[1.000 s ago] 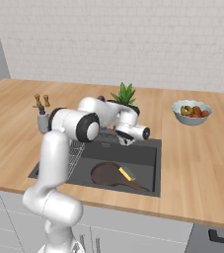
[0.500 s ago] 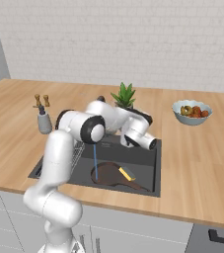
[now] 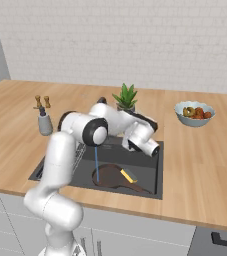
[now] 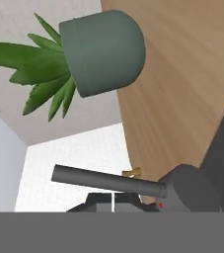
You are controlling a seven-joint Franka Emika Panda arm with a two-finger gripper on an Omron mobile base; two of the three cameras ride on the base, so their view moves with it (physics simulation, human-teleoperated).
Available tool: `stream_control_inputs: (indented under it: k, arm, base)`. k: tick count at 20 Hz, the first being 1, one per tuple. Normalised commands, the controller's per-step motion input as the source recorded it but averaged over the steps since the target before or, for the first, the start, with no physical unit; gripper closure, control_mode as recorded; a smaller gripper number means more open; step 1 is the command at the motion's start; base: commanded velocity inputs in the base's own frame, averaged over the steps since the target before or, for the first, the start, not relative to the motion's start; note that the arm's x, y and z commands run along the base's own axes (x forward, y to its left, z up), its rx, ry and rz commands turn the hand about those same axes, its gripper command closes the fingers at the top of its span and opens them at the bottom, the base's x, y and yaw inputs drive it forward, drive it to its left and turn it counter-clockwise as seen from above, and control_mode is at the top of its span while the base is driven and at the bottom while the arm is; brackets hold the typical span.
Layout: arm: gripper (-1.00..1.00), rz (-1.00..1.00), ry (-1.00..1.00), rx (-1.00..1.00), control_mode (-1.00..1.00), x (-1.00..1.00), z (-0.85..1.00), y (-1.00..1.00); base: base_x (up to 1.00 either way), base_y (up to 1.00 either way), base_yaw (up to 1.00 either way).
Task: Pick the pan and sponge and place them into the sink. Then turn on the water.
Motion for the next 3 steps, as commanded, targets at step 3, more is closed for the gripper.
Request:
stream_control_inputs:
  k: [3]
  arm:
    - [1.0, 0.0, 0.0, 0.0, -1.0, -0.24, 0.0, 0.0]
  base:
    - [0.0, 0.0, 0.0]
